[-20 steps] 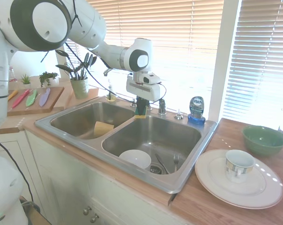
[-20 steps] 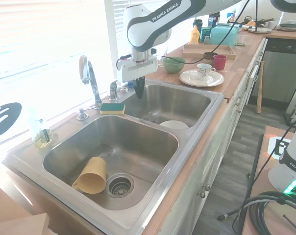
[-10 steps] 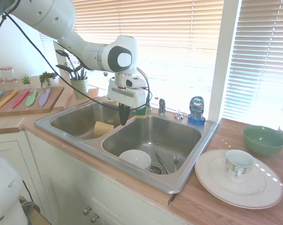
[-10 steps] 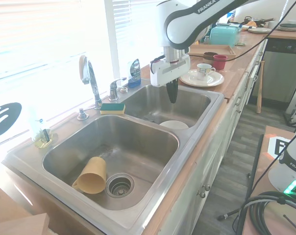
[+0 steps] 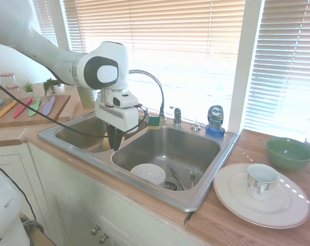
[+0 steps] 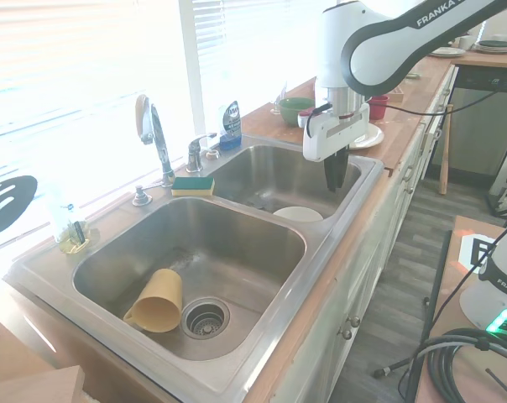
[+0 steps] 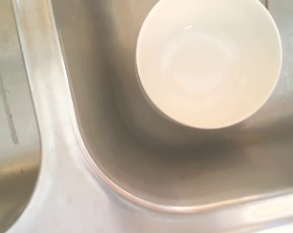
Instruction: Turn off the faucet
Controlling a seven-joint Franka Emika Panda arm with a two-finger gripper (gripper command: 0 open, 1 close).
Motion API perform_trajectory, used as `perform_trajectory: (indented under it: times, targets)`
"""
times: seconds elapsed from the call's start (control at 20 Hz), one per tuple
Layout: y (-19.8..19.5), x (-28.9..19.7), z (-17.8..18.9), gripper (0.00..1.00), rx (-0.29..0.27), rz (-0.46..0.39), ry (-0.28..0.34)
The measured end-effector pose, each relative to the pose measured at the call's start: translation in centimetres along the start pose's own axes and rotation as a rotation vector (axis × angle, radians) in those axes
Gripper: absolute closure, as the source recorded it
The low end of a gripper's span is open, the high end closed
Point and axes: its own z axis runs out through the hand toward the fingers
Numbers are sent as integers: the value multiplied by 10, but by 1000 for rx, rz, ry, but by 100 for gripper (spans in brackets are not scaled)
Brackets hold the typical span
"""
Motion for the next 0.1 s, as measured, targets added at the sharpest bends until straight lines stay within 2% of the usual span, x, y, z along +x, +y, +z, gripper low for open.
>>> perform_trajectory:
  times: [0.1]
  targets:
    - [1,1,1,0,0,-2,1]
